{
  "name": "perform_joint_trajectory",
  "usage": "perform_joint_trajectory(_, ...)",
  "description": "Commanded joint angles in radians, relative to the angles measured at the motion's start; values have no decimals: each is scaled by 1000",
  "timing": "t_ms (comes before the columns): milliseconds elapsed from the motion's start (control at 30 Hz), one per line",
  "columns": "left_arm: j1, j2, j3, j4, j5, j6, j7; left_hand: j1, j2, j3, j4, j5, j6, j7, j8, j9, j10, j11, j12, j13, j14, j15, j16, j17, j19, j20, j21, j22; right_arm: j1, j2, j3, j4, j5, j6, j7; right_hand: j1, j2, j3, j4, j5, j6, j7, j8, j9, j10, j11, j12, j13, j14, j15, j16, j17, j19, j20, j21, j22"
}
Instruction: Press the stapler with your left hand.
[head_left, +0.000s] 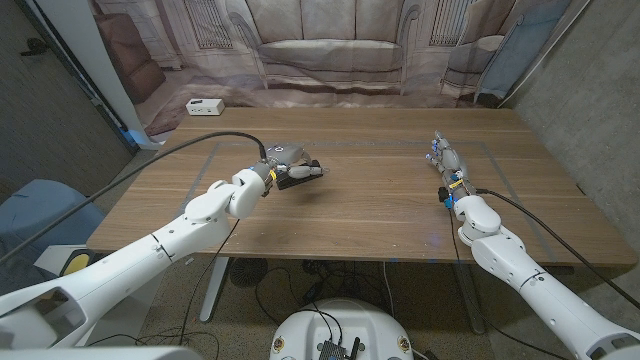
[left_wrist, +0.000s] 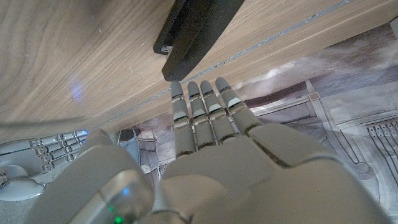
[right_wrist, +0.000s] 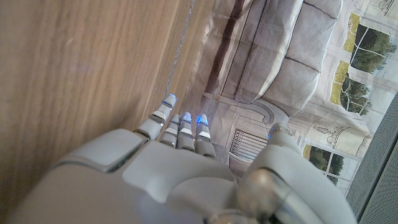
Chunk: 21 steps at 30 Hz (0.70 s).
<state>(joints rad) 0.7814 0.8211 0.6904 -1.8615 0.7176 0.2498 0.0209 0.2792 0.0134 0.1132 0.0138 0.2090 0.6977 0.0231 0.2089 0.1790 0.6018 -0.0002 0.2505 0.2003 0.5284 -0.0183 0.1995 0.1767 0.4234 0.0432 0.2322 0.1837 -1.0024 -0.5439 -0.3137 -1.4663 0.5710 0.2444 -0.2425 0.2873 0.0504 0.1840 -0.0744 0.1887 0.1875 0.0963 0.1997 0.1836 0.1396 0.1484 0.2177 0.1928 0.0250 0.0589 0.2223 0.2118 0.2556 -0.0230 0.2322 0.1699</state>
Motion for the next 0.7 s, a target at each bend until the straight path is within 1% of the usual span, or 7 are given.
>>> perform_joint_trajectory(33,-15,-13,12,22,-4,-20,-1,2,7,0,-6,-2,-5,4,-3,3,-8,1,-3,1,-2,1,-2,4,-6,2,-1,5,-3,1,2,1,5,0,-2,2,13,-1,-4,-2,9,3,0,3,7,-4,-3,4,5,4,-1,1,11,2,-4,2)
perform_joint_trajectory(233,-23,-19,18,34,-6,-21,-10,3,8,0,-7,-2,-7,4,-6,3,-13,-1,-7,1,-13,-2,-7,4,-11,1,-5,4,-5,2,3,3,8,1,-2,2,13,-1,-5,-2,9,2,0,3,7,-4,-4,4,6,4,-1,1,11,1,-5,2)
perform_joint_trajectory(700,-44,-30,38,56,-3,-18,-34,5,11,1,-9,-2,-5,7,-7,3,-15,-2,-11,1,-14,0,-7,4,-18,-1,-9,4,-4,2,4,5,7,4,-2,2,14,-2,-7,-3,9,1,-1,3,8,-3,-5,4,6,4,-2,2,12,2,-8,2)
